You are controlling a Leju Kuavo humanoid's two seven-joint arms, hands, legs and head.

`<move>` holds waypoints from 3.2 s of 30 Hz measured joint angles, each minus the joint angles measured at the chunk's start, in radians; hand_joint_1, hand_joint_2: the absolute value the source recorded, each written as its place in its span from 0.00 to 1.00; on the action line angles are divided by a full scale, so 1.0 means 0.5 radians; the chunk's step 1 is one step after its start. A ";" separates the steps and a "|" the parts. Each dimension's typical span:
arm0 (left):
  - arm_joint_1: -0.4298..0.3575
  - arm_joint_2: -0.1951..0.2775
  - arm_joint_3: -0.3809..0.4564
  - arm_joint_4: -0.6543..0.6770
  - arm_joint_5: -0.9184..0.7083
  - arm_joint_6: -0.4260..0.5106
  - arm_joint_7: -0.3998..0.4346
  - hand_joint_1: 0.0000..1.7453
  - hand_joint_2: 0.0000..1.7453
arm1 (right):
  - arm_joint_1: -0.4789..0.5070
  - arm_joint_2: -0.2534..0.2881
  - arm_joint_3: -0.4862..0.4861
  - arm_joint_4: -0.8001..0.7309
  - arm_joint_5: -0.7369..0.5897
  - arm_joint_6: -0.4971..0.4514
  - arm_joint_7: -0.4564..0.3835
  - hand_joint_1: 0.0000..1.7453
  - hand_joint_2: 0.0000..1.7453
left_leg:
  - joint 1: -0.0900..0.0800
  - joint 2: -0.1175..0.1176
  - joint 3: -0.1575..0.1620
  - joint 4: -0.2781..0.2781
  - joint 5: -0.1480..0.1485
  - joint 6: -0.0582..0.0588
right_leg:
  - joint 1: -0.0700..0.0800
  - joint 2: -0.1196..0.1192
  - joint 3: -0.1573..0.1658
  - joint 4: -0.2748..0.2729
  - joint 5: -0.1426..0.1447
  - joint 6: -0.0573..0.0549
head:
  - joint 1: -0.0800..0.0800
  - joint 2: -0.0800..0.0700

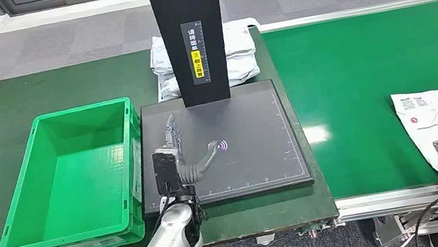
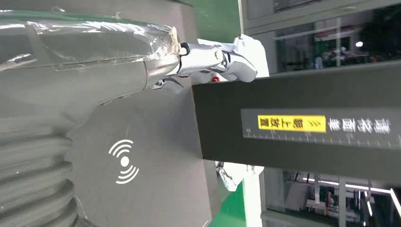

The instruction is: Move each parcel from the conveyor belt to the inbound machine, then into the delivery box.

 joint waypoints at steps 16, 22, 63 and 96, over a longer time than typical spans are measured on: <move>0.009 0.000 0.211 -0.067 -0.070 -0.019 -0.001 0.00 1.00 | 0.117 0.204 0.261 -0.624 -0.624 -0.167 -0.632 1.00 1.00 | 0.001 0.000 -0.001 -0.001 0.001 -0.001 | 0.000 0.000 -0.001 0.000 0.000 0.000 | 0.000 0.000; 0.026 0.000 0.209 -0.156 -0.146 0.141 -0.001 0.00 1.00 | 0.165 0.343 0.664 -1.072 -1.015 -0.146 -0.678 1.00 1.00 | 0.001 0.001 -0.002 -0.002 0.003 -0.001 | 0.001 0.003 -0.001 0.001 0.000 -0.001 | 0.000 0.000; -0.080 0.020 -0.048 -0.250 -0.047 0.137 -0.001 0.00 1.00 | 0.017 0.977 2.355 -0.969 -1.094 0.187 -0.858 1.00 1.00 | 0.006 -0.001 -0.003 -0.002 0.007 -0.009 | 0.005 0.004 -0.007 0.001 0.002 -0.003 | 0.000 0.000; -0.115 0.002 -0.146 0.023 0.231 -0.185 -0.001 0.00 1.00 | 0.164 0.807 1.700 -1.221 -1.740 -0.593 -1.081 0.00 1.00 | 0.005 -0.001 -0.003 -0.001 0.004 -0.007 | 0.004 0.004 -0.007 0.001 0.002 -0.003 | 0.000 0.000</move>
